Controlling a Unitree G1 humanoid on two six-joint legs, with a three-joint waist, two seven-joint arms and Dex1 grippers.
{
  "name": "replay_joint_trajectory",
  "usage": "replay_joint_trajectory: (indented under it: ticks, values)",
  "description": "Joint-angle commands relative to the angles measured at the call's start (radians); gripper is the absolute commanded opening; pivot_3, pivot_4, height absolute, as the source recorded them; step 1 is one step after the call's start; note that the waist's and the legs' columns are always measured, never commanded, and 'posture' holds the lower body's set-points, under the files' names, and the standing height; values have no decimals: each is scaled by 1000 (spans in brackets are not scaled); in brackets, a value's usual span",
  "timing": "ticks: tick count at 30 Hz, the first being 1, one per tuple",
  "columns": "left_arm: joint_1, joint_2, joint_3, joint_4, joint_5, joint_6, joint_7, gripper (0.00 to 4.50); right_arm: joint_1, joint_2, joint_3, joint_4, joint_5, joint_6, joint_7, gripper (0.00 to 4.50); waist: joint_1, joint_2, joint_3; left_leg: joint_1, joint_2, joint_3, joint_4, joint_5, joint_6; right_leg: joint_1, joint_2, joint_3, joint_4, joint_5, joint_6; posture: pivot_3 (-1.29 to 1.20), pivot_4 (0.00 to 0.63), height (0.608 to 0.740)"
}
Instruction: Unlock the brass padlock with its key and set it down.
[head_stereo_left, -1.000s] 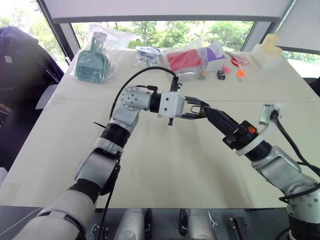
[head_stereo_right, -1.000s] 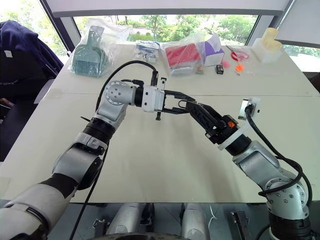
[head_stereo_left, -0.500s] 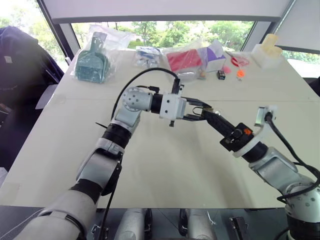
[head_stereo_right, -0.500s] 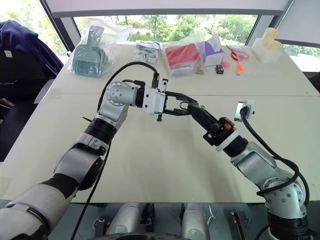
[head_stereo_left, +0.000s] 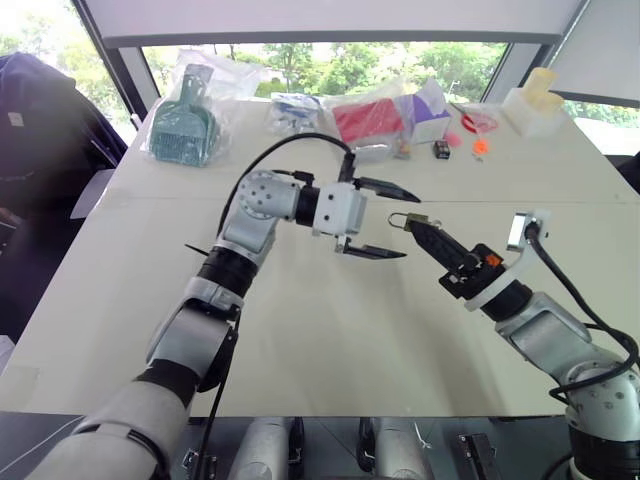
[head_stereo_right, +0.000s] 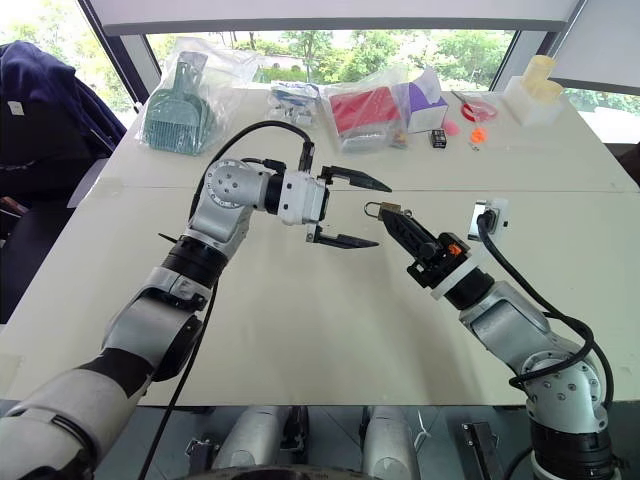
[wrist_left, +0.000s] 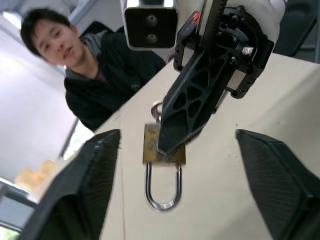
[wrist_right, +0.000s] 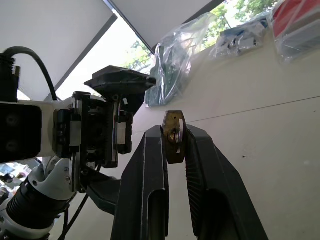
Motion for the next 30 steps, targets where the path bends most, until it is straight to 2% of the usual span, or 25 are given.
replay_joint_trajectory:
  ticks: [1, 4, 12, 26, 30]
  values:
    - [16, 18, 63, -93, -94, 235, 35, 4344, -13, 12, -18, -18, -5, -14, 2, 0, 0, 0, 0, 0, 0, 0, 0, 0, 0, 0, 0, 0, 0, 0, 0, 0, 150, 735]
    - [18, 20, 92, -126, -112, 337, 85, 4344, -12, 18, -13, -21, -4, -10, 6, 0, 2, 0, 0, 0, 0, -1, 0, 0, 0, 0, 0, 0, 0, 0, 0, 0, 150, 735]
    - [-10, -4, 114, -61, -98, 353, 127, 4344, -45, 21, 2, -11, 3, 4, 27, 0, 1, 0, 0, 0, 0, -1, 0, 0, 0, 1, 0, 0, 0, 0, 0, 0, 150, 735]
    - [-105, -52, 139, 165, -45, 199, 164, 4344, -20, 33, 19, -70, 28, -1, 32, 0, 1, 0, 0, 0, 0, 0, 0, 0, 0, 0, 0, 0, 0, 0, 0, 0, 150, 735]
    - [-112, -49, 125, 214, -2, 107, 167, 4344, -18, 40, 25, -72, 25, -5, 33, 0, 1, 0, 0, 0, 0, 0, 0, 0, 0, 0, 0, 0, 0, 0, 0, 0, 150, 735]
